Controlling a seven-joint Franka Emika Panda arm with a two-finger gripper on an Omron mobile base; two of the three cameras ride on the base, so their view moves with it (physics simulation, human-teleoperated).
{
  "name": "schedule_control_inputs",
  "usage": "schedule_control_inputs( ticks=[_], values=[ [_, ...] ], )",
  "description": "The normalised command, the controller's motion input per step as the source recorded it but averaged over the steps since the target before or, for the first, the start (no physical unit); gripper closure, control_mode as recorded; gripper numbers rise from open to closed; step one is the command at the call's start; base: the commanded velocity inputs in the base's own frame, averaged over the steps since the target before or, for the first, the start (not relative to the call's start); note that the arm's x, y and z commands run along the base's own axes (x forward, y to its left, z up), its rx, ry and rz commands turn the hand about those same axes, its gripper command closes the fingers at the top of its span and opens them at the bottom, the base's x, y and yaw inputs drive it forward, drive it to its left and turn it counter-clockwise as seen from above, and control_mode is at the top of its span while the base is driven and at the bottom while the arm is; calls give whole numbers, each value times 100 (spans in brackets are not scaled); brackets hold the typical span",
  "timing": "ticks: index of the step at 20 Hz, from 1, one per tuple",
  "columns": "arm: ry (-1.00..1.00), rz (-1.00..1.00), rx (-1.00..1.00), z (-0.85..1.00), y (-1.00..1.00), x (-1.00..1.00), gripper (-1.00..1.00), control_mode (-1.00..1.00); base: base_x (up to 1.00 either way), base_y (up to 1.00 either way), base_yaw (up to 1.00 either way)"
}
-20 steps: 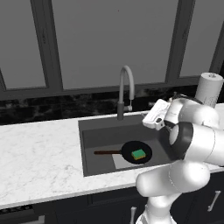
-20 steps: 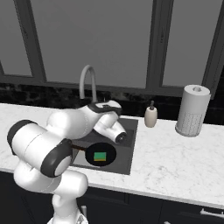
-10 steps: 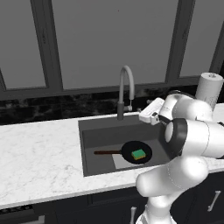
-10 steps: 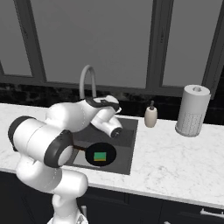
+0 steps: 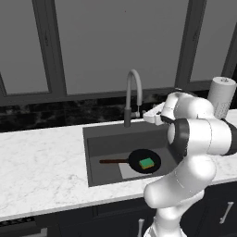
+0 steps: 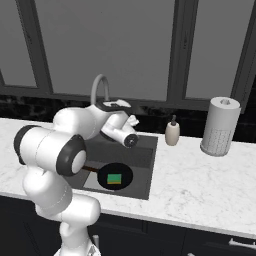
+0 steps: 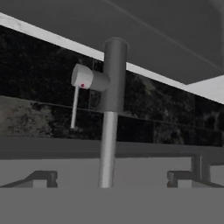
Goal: Pick the pan and sponge and place them into the sink. Then turn on the water.
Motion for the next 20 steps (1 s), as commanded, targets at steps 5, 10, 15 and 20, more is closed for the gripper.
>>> schedule_control_inputs(
  ticks=[5,10,15,20],
  values=[
    [9,-3,2,-11,0,29,-100,-100,0,0,0],
    [4,0,1,-24,0,32,-100,-100,0,0,0],
    [0,0,1,-23,0,33,-100,-100,0,0,0],
    [0,0,2,-22,0,26,-100,-100,0,0,0]
  ],
)
